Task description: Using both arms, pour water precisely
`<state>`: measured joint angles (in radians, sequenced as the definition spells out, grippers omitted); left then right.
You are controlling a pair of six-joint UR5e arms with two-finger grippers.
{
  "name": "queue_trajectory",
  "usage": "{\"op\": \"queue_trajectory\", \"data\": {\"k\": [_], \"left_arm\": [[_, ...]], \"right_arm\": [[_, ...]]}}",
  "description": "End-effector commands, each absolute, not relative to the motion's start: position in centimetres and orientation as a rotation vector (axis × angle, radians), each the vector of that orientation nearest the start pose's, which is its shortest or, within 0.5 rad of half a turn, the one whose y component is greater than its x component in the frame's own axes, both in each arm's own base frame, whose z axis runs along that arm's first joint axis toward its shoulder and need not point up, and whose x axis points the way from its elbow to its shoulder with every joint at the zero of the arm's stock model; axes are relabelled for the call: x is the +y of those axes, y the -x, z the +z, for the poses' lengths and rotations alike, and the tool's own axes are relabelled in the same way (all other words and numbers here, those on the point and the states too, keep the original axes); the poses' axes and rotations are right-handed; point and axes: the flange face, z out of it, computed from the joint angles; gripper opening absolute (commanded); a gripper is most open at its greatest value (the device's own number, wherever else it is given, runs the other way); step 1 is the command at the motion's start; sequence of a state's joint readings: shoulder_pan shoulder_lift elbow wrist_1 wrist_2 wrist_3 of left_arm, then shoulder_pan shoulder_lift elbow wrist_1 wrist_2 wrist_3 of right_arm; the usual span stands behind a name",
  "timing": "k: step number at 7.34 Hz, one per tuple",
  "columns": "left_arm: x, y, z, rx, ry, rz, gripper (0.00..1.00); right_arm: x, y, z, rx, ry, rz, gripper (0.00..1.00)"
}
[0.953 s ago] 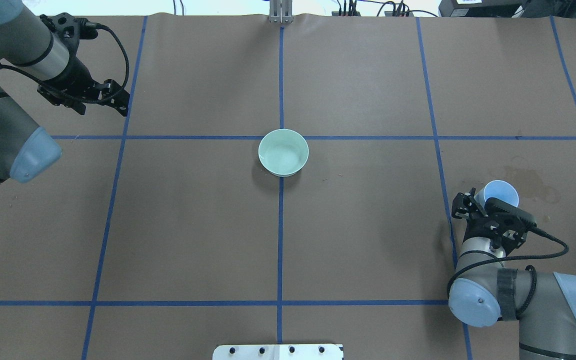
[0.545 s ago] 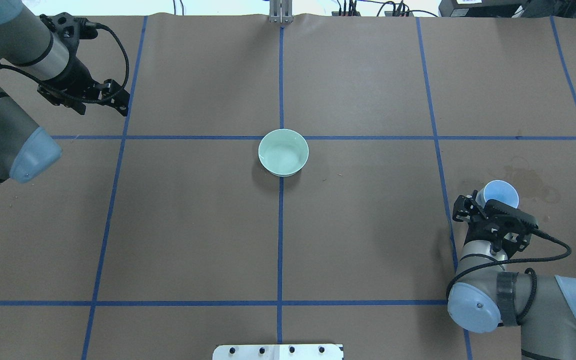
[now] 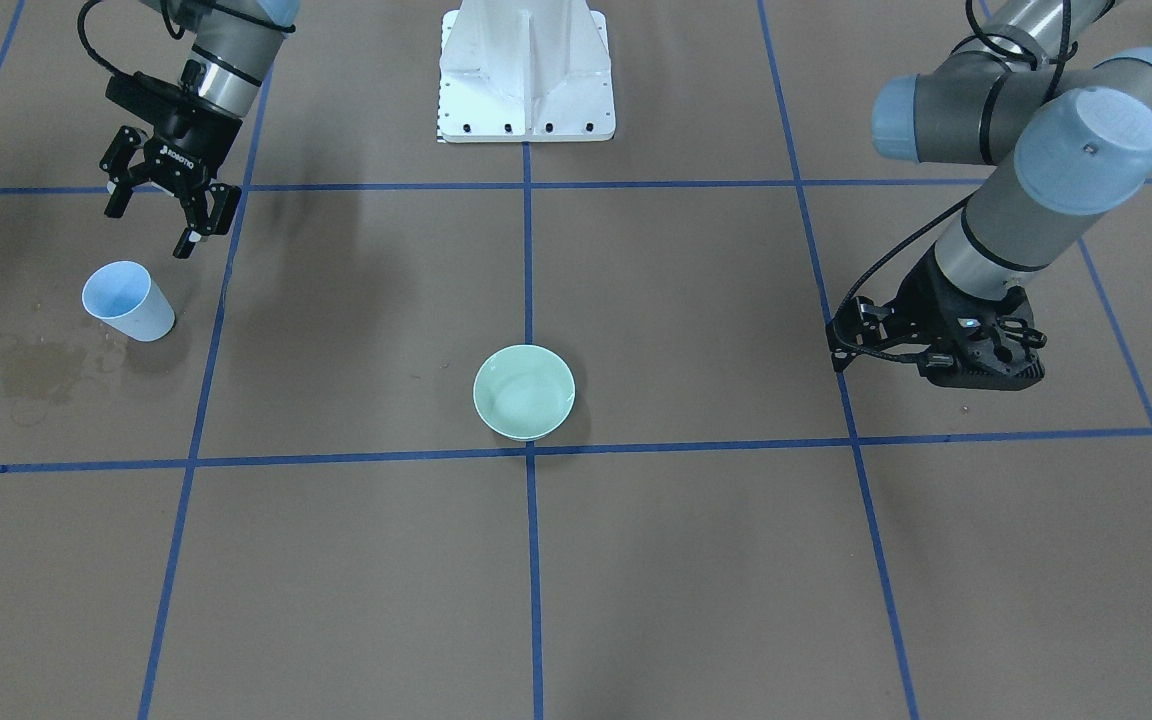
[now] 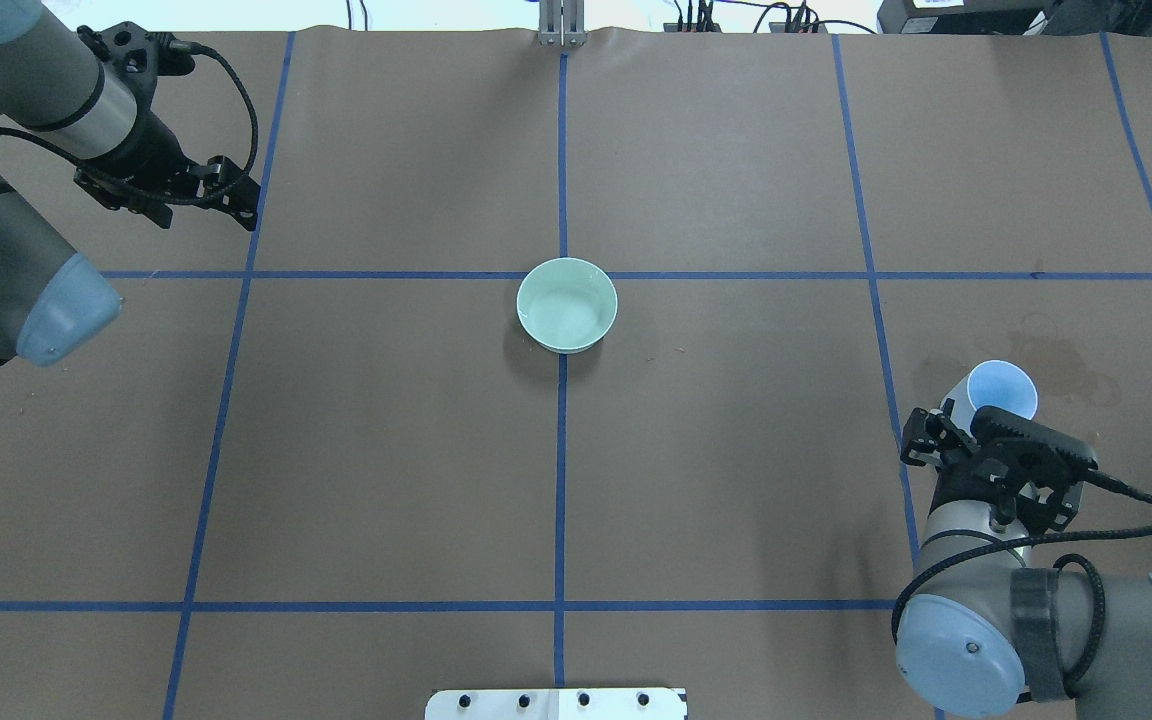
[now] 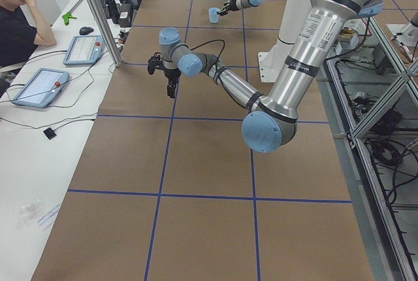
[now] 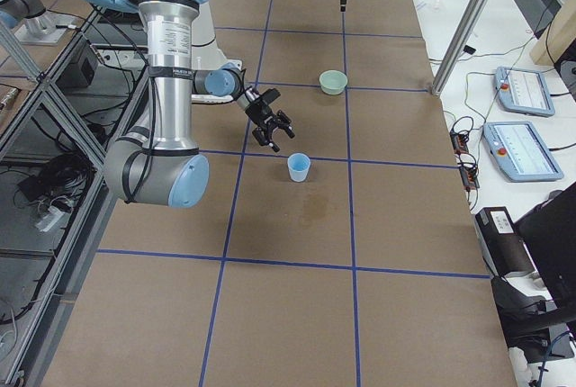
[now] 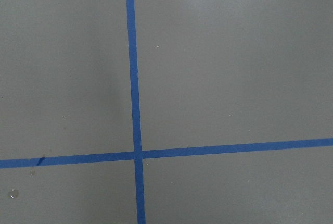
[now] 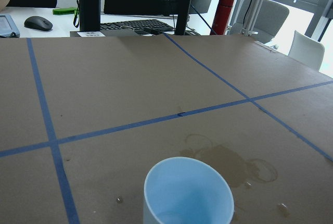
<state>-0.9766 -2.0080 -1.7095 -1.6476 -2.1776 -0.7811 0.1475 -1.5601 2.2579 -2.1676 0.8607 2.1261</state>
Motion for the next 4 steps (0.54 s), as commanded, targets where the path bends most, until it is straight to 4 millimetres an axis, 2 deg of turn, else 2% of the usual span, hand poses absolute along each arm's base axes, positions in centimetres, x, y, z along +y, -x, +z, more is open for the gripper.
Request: {"op": "queue_trajectory", "data": {"k": [1, 2, 4], "left_arm": [[-57.4, -30.0, 33.4, 0.853, -0.116, 0.02, 1.0], [-56.7, -32.7, 31.1, 0.88, -0.086, -0.013, 1.0], [-55.2, -38.9, 25.1, 0.946, -0.033, -0.063, 1.0]], "right_arm": [[-28.0, 35.5, 34.1, -0.212, -0.63, 0.632, 0.99], [-29.6, 33.6, 32.5, -0.199, -0.585, 0.561, 0.99], [-32.0, 28.5, 30.1, -0.203, -0.461, 0.385, 0.99]]}}
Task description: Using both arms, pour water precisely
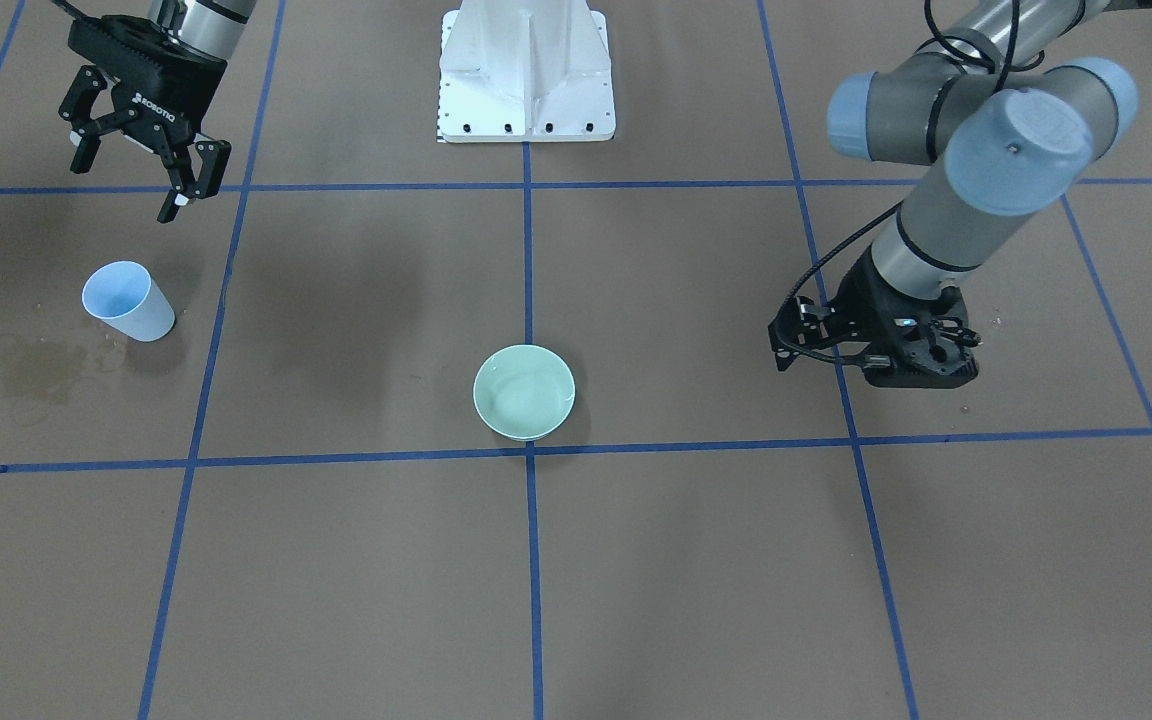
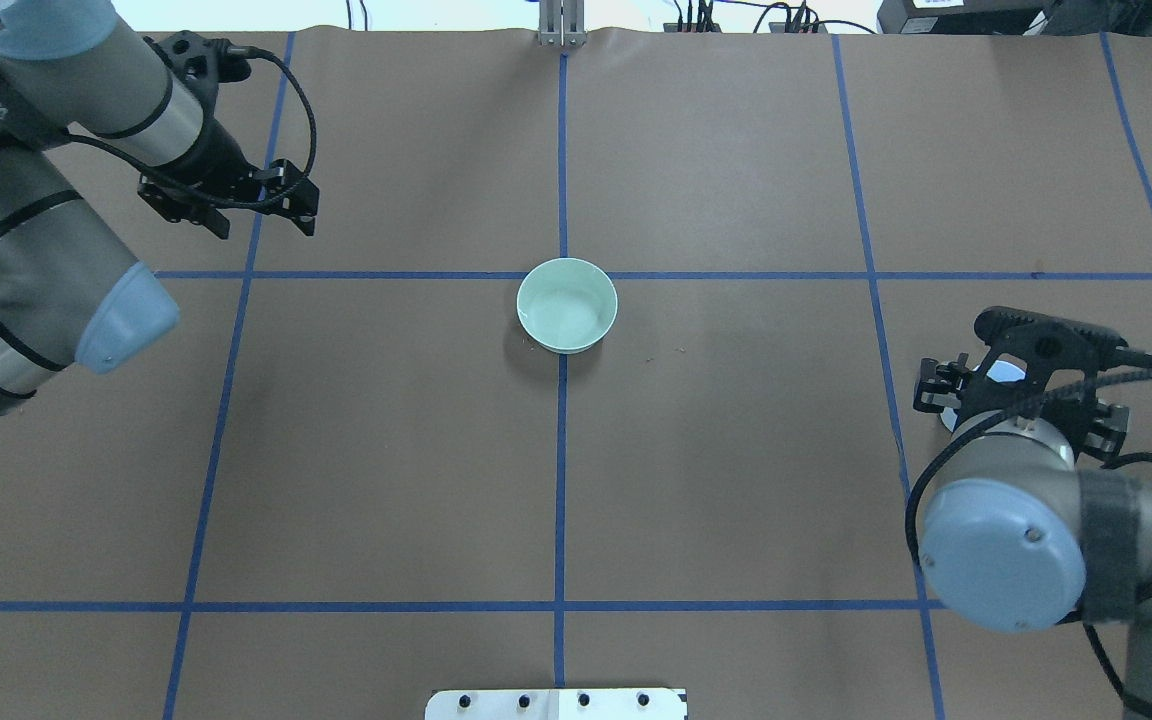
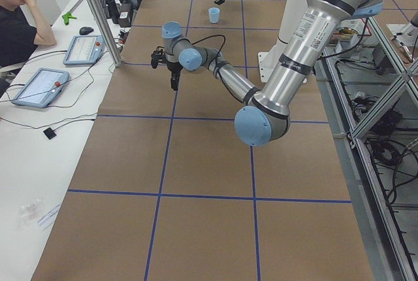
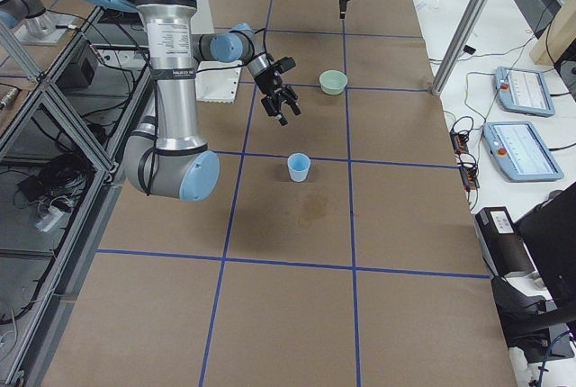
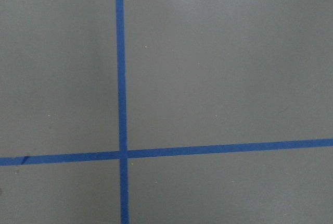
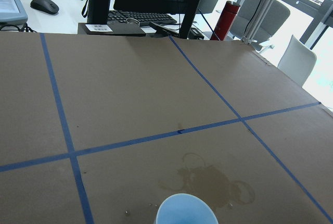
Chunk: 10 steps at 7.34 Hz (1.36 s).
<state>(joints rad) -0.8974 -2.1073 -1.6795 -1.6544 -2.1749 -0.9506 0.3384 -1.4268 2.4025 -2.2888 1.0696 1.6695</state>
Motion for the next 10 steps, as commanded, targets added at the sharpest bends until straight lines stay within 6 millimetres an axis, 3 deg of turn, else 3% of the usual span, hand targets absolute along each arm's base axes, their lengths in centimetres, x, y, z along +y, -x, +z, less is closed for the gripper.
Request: {"op": "queue_trajectory", "data": {"k": [1, 2, 3, 4, 5, 8, 10], "left_arm": [[-55.4, -40.8, 22.3, 0.996, -0.031, -0.094, 1.0], [-55.8, -43.0, 21.7, 1.086, -0.033, -0.142, 1.0], [-56.0, -46.9, 21.7, 1.131, -0.002, -0.17, 1.0], [-56.5, -51.3, 20.3, 1.102, -0.039, -0.187, 1.0], [-55.6, -54.6, 20.2, 1.075, -0.058, -0.183, 1.0], [-53.8, -57.9, 22.2, 1.039, -0.016, -0.155, 1.0], [-53.0, -59.1, 23.1, 1.024, -0.002, -0.14, 0.95]], "right_arm": [[-34.0, 26.5, 29.1, -0.217, -0.403, 0.291, 0.99], [-36.2, 23.8, 28.2, -0.247, -0.338, 0.232, 0.99], [-38.5, 21.5, 28.2, -0.268, -0.278, 0.17, 0.99], [-41.2, 20.1, 28.7, -0.302, -0.222, 0.127, 0.99], [-43.9, 19.1, 29.8, -0.372, -0.199, 0.085, 0.99], [-49.4, 12.9, 33.6, -0.512, -0.096, -0.015, 0.99], [-50.5, 11.4, 34.5, -0.561, -0.084, -0.032, 0.99]]}}
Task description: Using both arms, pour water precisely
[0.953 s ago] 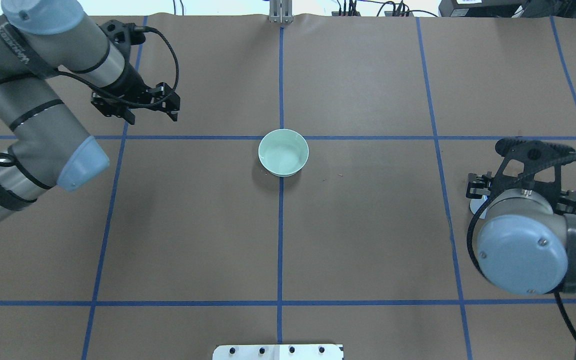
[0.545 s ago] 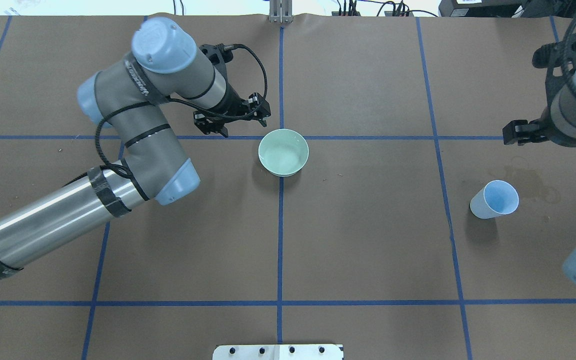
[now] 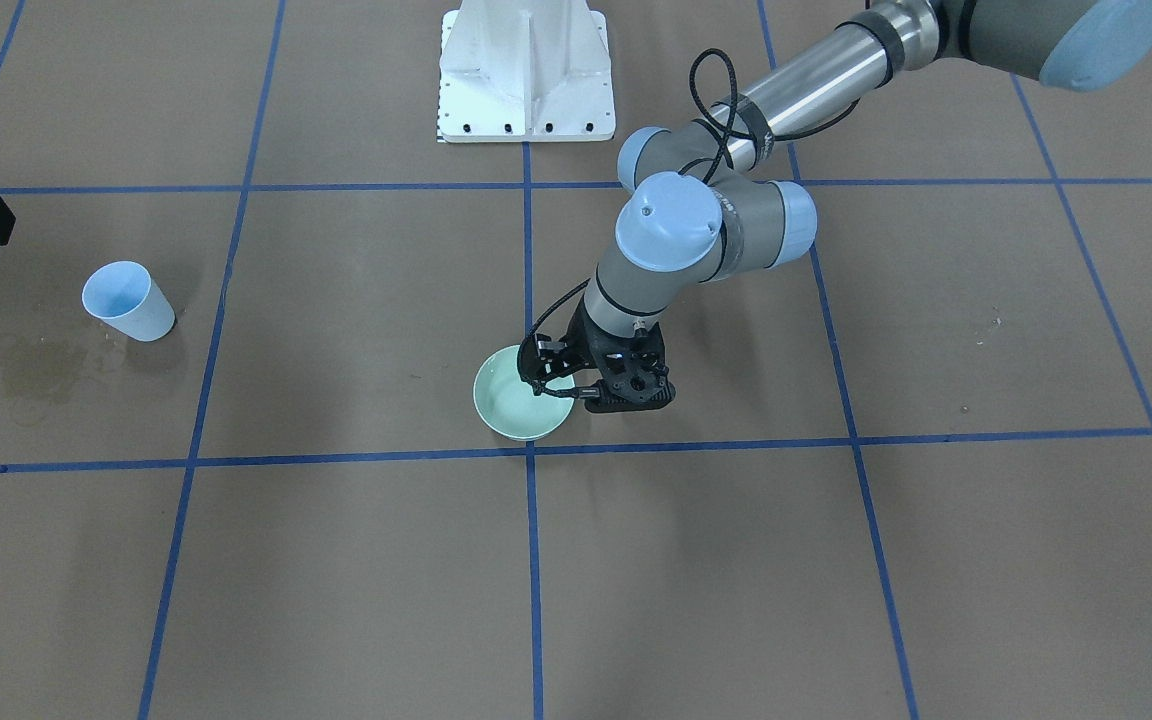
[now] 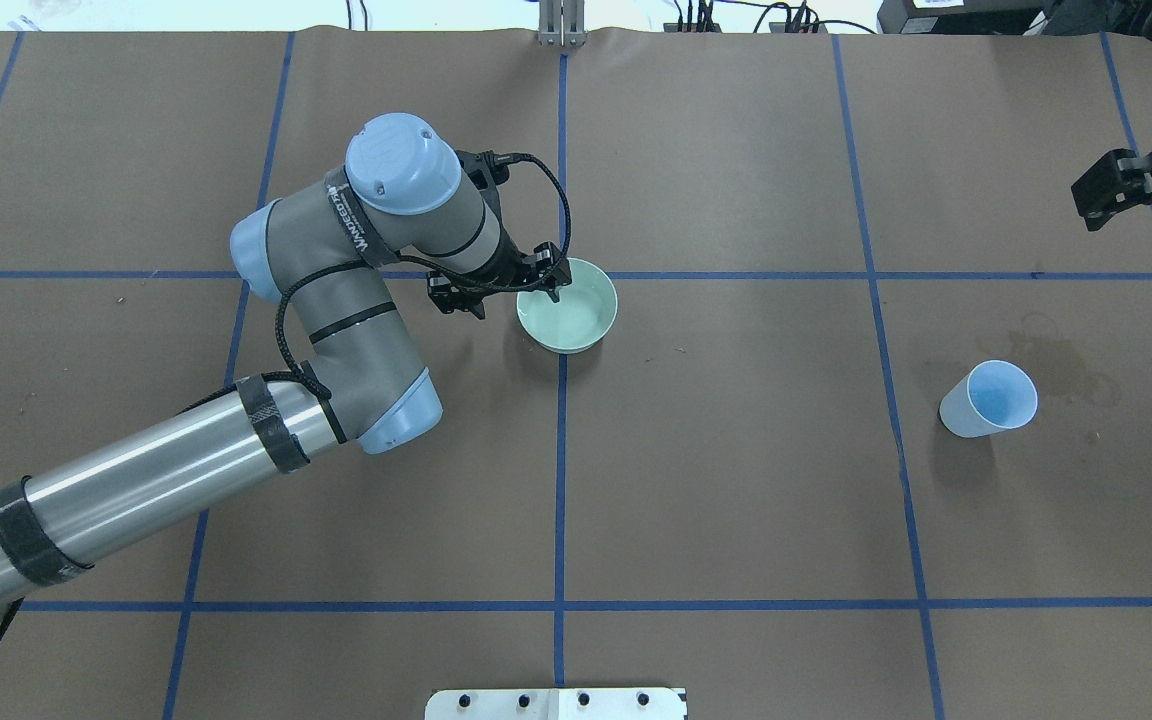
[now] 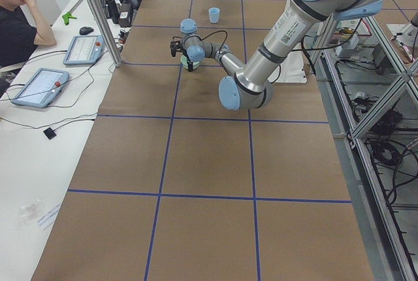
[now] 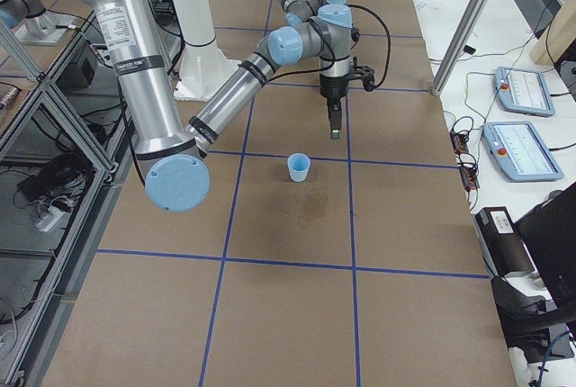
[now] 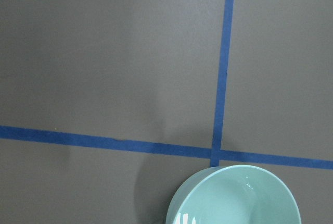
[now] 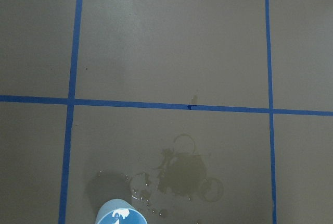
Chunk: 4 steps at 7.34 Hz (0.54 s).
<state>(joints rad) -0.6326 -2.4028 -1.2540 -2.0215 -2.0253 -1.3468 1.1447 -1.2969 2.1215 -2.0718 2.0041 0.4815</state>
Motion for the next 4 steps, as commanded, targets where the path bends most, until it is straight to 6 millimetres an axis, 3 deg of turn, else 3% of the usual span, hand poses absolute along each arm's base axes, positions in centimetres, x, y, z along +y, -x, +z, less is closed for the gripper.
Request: {"op": "queue_trajectory", "data": {"k": [1, 3, 4], "left_arm": [[-52.9, -59.1, 22.8, 1.029, -0.003, -0.139, 0.75], [-52.9, -59.1, 22.7, 1.042, -0.012, -0.13, 0.0], [-52.9, -58.9, 22.5, 1.069, -0.028, -0.123, 0.0]], "right_arm": [[-50.8, 10.7, 34.7, -0.576, -0.072, -0.019, 0.99], [-51.1, 9.0, 35.1, -0.591, -0.075, -0.02, 0.99], [-51.8, 7.4, 36.1, -0.599, -0.07, -0.037, 0.99]]}}
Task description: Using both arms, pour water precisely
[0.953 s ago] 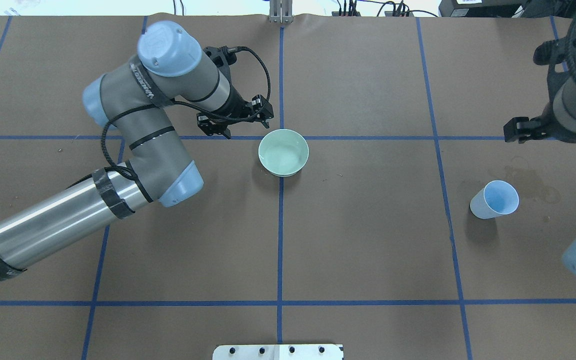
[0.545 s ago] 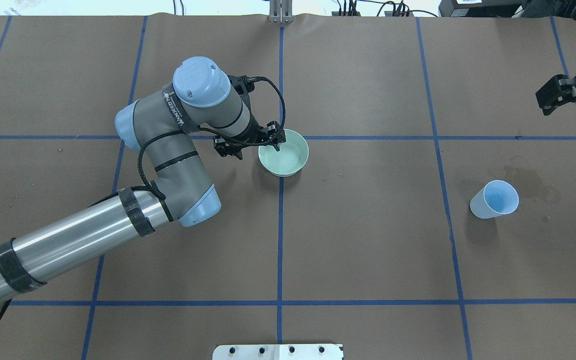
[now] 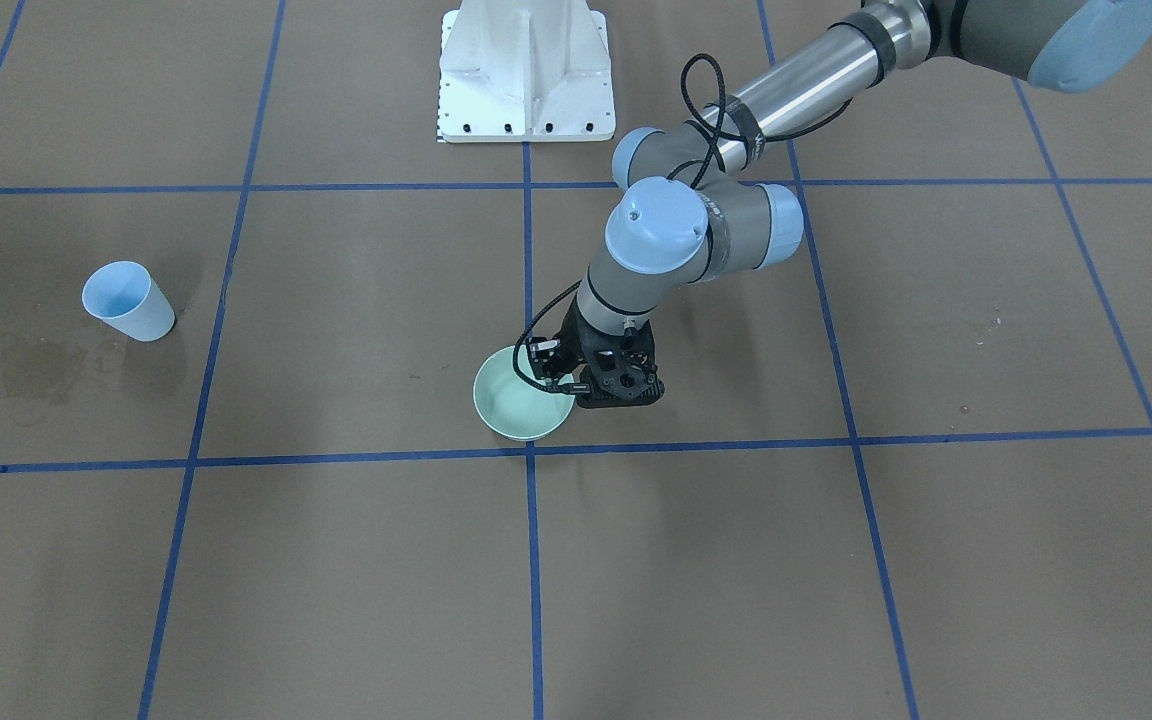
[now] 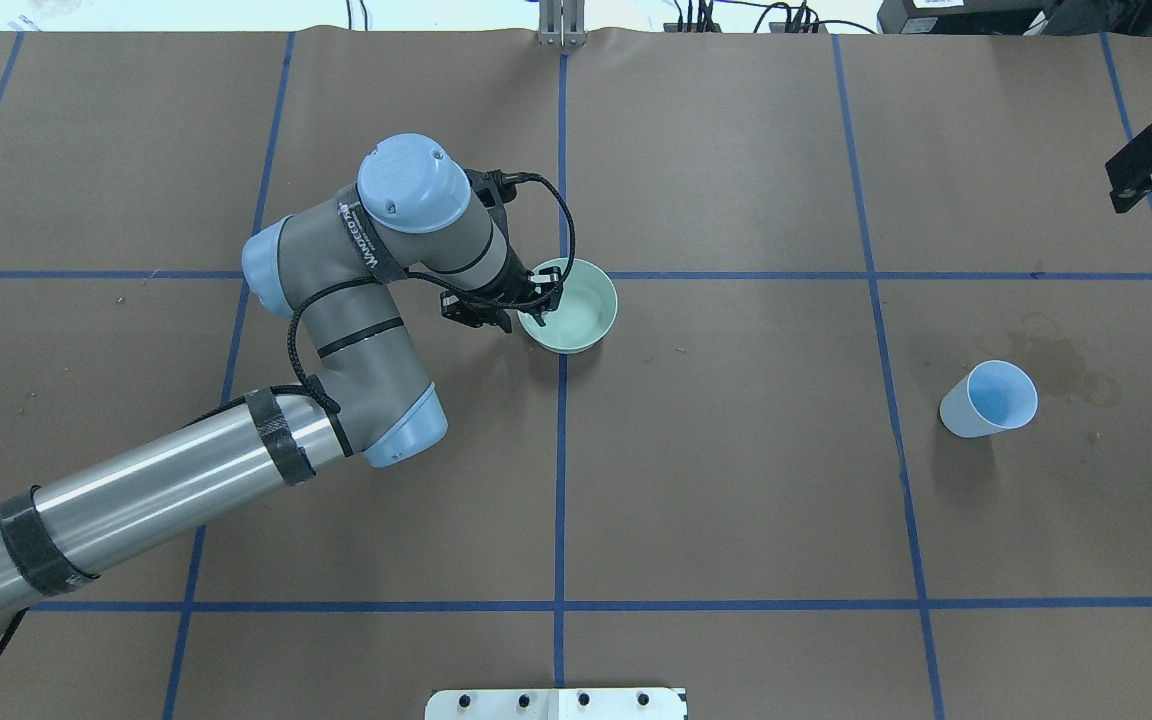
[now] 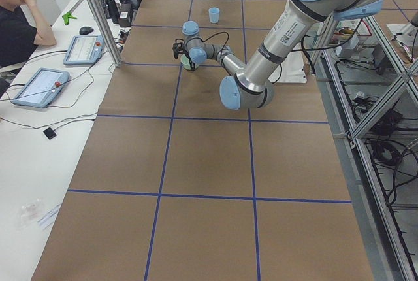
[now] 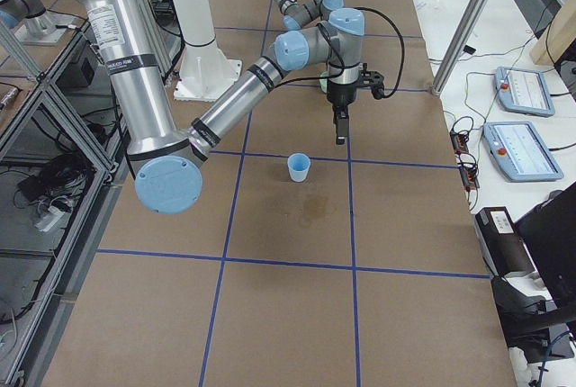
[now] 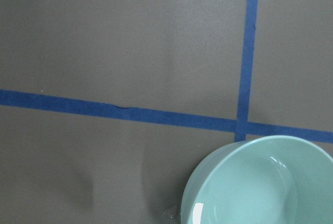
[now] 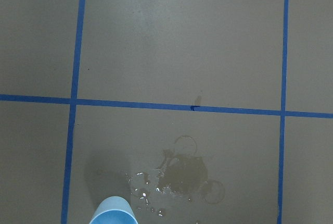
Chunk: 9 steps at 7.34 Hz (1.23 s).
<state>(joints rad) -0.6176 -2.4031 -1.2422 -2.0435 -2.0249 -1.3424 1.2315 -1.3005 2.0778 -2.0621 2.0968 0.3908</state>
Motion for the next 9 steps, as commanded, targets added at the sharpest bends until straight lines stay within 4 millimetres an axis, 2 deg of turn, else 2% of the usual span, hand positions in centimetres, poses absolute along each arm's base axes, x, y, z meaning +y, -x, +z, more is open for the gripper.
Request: {"op": "queue_trajectory", "data": {"k": [1, 2, 3, 4, 5, 6, 7, 9], "left_arm": [[-52.9, -59.0, 22.3, 1.071, -0.024, -0.13, 0.0], [-52.9, -58.9, 22.0, 1.077, -0.02, -0.14, 0.0], [-53.5, -58.2, 20.2, 1.099, -0.021, -0.157, 0.0], [-54.4, -56.9, 19.7, 1.105, -0.027, -0.169, 0.0], [-55.9, -54.8, 19.9, 1.119, 0.005, -0.162, 0.0], [-58.7, -50.1, 21.9, 1.128, 0.037, -0.191, 0.0], [-60.6, -44.7, 23.9, 1.138, 0.014, -0.169, 0.0], [-59.2, -34.7, 34.7, 1.096, -0.027, -0.085, 0.0]], "right_arm": [[-52.8, 6.2, 37.6, -0.616, -0.047, -0.047, 0.99], [-53.5, 5.1, 38.8, -0.622, -0.037, -0.063, 0.99], [-54.0, 3.9, 39.9, -0.633, -0.027, -0.063, 0.99], [-54.4, 2.8, 40.6, -0.629, -0.023, -0.052, 0.99], [-54.7, 2.0, 41.7, -0.628, -0.02, -0.081, 0.99], [-54.6, 1.0, 43.2, -0.625, -0.006, -0.09, 0.99], [-53.8, 0.2, 44.8, -0.622, 0.012, -0.089, 0.99], [-51.3, -2.0, 49.3, -0.639, 0.031, -0.08, 0.99]]}}
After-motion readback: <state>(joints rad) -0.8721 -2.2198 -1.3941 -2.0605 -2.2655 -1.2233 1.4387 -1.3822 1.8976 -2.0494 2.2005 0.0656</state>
